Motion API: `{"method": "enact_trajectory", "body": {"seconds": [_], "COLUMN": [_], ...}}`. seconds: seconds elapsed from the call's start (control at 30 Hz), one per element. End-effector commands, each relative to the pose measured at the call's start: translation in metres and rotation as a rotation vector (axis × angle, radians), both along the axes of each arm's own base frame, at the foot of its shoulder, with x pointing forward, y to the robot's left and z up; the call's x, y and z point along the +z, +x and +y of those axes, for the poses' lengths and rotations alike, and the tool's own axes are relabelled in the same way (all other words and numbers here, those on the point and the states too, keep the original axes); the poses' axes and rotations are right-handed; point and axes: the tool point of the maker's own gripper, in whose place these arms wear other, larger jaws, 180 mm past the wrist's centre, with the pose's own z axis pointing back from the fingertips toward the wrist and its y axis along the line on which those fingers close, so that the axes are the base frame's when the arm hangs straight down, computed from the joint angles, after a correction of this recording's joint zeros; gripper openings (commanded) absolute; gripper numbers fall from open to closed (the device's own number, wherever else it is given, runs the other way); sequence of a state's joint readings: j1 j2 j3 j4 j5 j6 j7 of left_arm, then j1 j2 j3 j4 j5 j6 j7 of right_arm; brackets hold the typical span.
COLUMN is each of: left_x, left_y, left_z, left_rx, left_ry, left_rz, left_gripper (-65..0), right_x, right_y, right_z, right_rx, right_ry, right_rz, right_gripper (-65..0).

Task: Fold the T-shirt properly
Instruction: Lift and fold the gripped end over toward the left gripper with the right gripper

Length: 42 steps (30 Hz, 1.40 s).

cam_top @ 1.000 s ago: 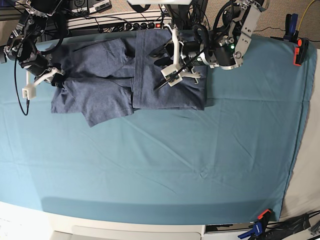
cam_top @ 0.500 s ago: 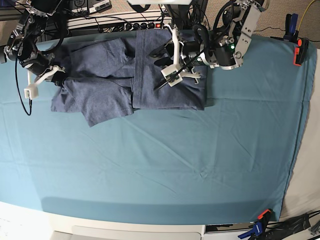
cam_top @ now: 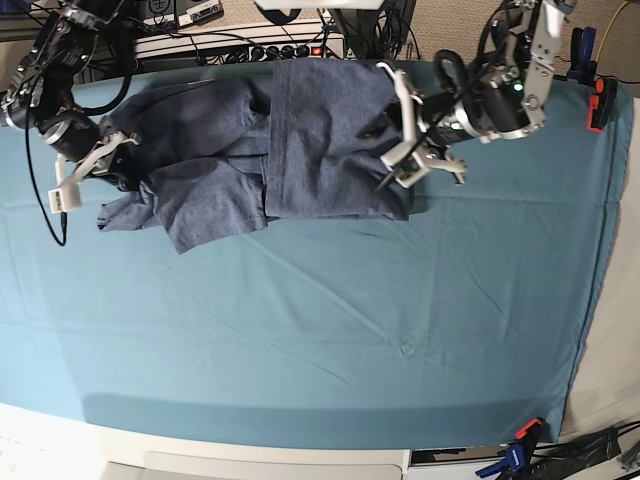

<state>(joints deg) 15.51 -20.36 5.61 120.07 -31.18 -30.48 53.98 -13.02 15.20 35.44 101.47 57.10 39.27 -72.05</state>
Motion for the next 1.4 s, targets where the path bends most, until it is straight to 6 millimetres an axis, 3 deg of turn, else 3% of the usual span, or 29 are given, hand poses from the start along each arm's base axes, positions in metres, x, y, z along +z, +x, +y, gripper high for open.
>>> {"method": "enact_trajectory", "body": {"seconds": [0.0,0.2,0.43,0.83,1.03,1.2,1.37], "left_x": [0.011,0.018,0.018,0.018,0.017,0.017,0.017], "left_y": [0.005,0.016,0.018,0.017,0.018,0.018,0.018], "left_z": [0.002,0.022,0.025,0.025,0.026,0.026,0.026], "left_rx": [0.006,0.068,0.075,0.076,0.077,0.078,0.078], "left_ry": [-0.028,-0.041,-0.035,-0.034,-0.026,-0.024,-0.025], "left_rz": [-0.033,-0.046,-0.050,-0.049,-0.052,-0.053,-0.053], "left_gripper": [-47.1,-47.1,-47.1,-47.1,-47.2,-47.1,-47.2], "right_x": [0.014,0.006,0.003,-0.008,-0.006,-0.001,0.016], "right_y": [0.007,0.004,0.003,-0.004,-0.010,-0.014,-0.016], "right_z": [0.006,0.033,0.057,0.162,0.201,0.220,0.234], "right_rx": [0.013,-0.003,0.035,0.303,0.375,0.428,0.487], "right_ry": [0.016,0.106,0.173,0.293,0.359,0.375,0.361], "right_rz": [-0.059,-0.067,-0.059,-0.002,0.005,-0.001,-0.049], "right_gripper": [-65.0,-65.0,-65.0,-65.0,-65.0,-65.0,-65.0]}}
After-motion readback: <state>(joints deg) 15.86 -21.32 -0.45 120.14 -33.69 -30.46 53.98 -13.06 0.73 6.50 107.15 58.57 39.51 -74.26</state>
